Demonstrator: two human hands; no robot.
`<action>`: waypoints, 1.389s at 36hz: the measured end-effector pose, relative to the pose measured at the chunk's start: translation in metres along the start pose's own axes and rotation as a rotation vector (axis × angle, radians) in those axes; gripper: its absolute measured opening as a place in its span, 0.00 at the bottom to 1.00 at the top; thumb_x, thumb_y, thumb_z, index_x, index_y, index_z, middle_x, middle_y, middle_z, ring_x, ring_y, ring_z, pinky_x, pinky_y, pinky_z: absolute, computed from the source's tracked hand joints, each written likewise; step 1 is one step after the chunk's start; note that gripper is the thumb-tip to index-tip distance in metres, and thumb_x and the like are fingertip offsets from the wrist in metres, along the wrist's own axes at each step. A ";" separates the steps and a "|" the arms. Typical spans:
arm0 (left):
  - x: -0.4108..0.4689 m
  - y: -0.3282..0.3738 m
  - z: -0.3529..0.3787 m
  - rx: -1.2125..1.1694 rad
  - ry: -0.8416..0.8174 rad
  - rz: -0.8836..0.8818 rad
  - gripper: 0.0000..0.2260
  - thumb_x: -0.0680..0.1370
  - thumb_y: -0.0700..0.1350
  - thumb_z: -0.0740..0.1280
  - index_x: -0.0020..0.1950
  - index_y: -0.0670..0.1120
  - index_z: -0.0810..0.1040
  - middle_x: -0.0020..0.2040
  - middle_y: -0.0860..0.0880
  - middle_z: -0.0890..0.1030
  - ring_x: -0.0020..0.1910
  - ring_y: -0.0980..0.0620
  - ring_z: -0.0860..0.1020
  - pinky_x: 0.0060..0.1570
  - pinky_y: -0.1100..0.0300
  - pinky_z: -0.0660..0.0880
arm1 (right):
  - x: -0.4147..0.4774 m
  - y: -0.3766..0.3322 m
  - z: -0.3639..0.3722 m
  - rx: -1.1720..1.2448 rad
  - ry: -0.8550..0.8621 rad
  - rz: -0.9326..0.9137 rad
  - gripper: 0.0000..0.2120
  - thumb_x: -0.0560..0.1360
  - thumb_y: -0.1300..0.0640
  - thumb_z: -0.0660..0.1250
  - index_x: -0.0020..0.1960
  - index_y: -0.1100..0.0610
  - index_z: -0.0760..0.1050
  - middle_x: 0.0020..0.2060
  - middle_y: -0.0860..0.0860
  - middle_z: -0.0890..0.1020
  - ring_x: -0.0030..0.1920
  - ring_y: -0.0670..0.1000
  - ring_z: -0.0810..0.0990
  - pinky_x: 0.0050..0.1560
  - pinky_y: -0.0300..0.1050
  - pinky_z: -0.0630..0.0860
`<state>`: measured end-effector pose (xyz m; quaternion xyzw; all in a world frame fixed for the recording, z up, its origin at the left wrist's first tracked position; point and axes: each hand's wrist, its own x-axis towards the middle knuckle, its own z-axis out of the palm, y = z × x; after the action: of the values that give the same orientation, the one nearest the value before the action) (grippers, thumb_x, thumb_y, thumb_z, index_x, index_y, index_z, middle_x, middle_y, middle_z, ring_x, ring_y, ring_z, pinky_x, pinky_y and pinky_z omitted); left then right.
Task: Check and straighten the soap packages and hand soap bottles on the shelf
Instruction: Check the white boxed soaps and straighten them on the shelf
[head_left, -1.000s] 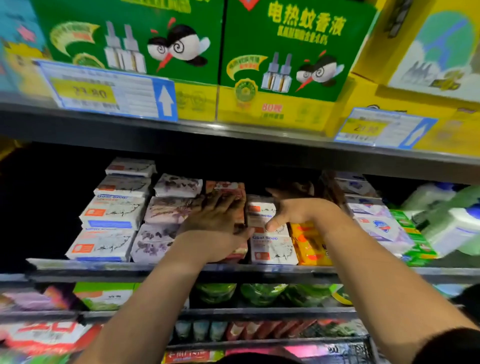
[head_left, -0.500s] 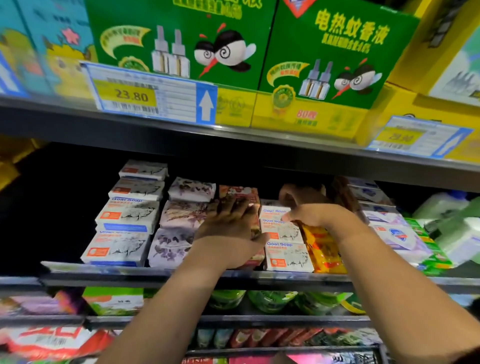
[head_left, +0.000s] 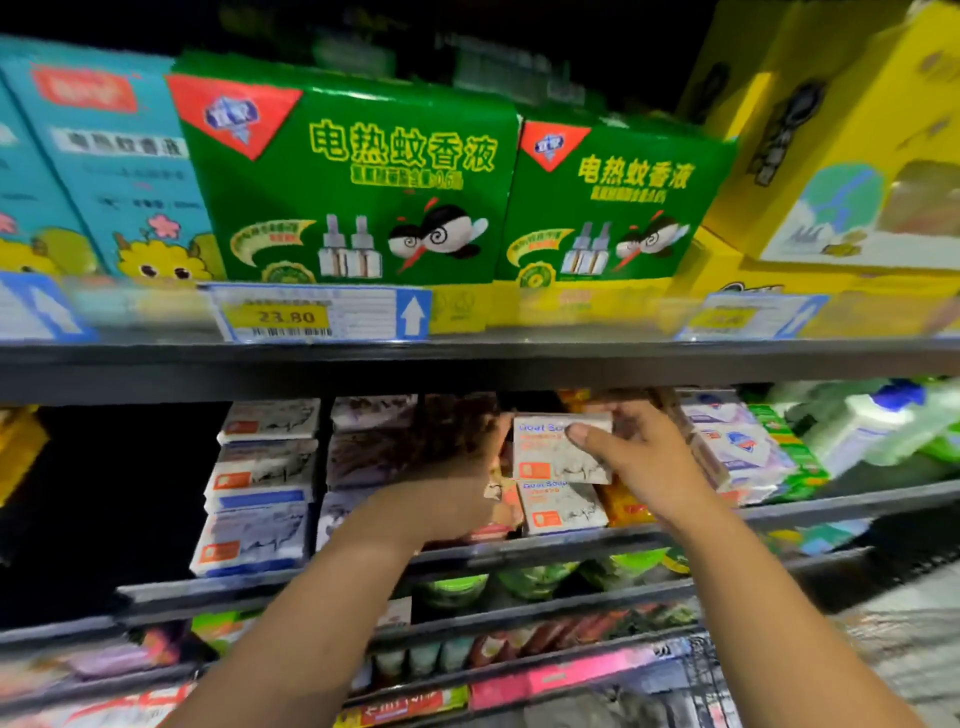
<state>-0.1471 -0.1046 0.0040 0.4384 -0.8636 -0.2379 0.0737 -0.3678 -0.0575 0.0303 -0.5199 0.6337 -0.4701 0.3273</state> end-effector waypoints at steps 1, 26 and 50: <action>-0.003 0.000 -0.001 -0.054 -0.016 0.023 0.47 0.73 0.59 0.72 0.79 0.60 0.40 0.73 0.48 0.66 0.71 0.52 0.64 0.65 0.65 0.58 | -0.008 0.000 0.004 0.097 -0.012 0.027 0.09 0.68 0.50 0.79 0.40 0.50 0.79 0.35 0.52 0.77 0.37 0.48 0.76 0.40 0.42 0.72; -0.133 -0.033 0.003 -0.675 0.504 0.105 0.16 0.71 0.53 0.77 0.55 0.64 0.78 0.54 0.65 0.79 0.54 0.63 0.79 0.48 0.72 0.73 | -0.105 -0.036 0.076 0.288 -0.428 0.202 0.22 0.65 0.58 0.76 0.59 0.51 0.80 0.50 0.47 0.85 0.50 0.44 0.83 0.50 0.38 0.77; -0.143 -0.045 -0.018 -0.389 0.529 0.268 0.26 0.74 0.45 0.75 0.65 0.69 0.72 0.74 0.67 0.62 0.73 0.62 0.65 0.64 0.70 0.69 | -0.113 -0.064 0.092 0.447 -0.407 0.296 0.15 0.78 0.50 0.65 0.58 0.60 0.77 0.44 0.58 0.85 0.31 0.55 0.79 0.27 0.41 0.76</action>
<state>-0.0215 -0.0201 0.0098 0.3454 -0.8029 -0.2644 0.4076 -0.2348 0.0268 0.0501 -0.4207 0.5052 -0.4315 0.6177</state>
